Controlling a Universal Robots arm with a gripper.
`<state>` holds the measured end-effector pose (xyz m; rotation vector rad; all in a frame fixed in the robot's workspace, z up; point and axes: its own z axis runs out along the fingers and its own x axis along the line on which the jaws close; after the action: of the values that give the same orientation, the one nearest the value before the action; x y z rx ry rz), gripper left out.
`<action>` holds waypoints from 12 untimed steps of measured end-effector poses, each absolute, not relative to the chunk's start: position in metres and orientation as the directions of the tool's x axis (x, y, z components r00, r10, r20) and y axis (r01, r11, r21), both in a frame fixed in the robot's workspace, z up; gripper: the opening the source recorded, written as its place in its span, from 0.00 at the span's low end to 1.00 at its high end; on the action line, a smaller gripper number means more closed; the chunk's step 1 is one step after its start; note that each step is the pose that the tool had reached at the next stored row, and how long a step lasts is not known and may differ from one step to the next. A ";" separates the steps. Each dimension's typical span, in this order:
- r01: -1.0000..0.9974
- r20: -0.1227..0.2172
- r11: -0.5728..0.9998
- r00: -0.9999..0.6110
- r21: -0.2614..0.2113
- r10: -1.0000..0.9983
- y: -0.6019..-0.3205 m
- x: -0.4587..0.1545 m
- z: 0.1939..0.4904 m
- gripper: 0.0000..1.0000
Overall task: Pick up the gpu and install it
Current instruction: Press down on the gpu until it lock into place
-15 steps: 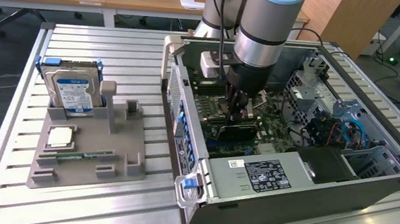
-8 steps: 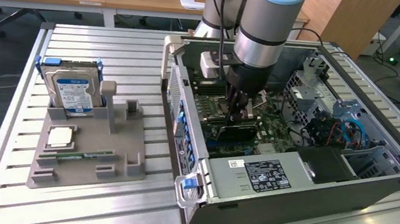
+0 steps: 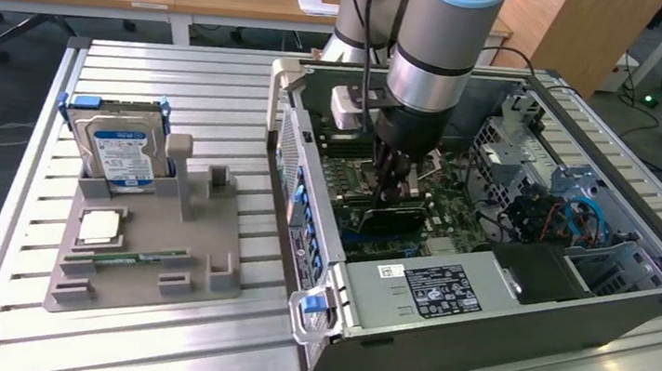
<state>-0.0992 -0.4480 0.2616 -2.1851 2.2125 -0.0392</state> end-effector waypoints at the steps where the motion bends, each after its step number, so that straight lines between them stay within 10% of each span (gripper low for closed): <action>1: -0.999 -0.005 0.013 -0.012 -0.040 -1.000 -0.448 -0.099 0.261 0.11; 12: -0.999 -0.005 0.013 -0.012 -0.040 -1.000 -0.448 -0.100 0.260 0.11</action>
<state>-0.1000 -0.4479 0.2604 -2.1852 2.2127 -0.0391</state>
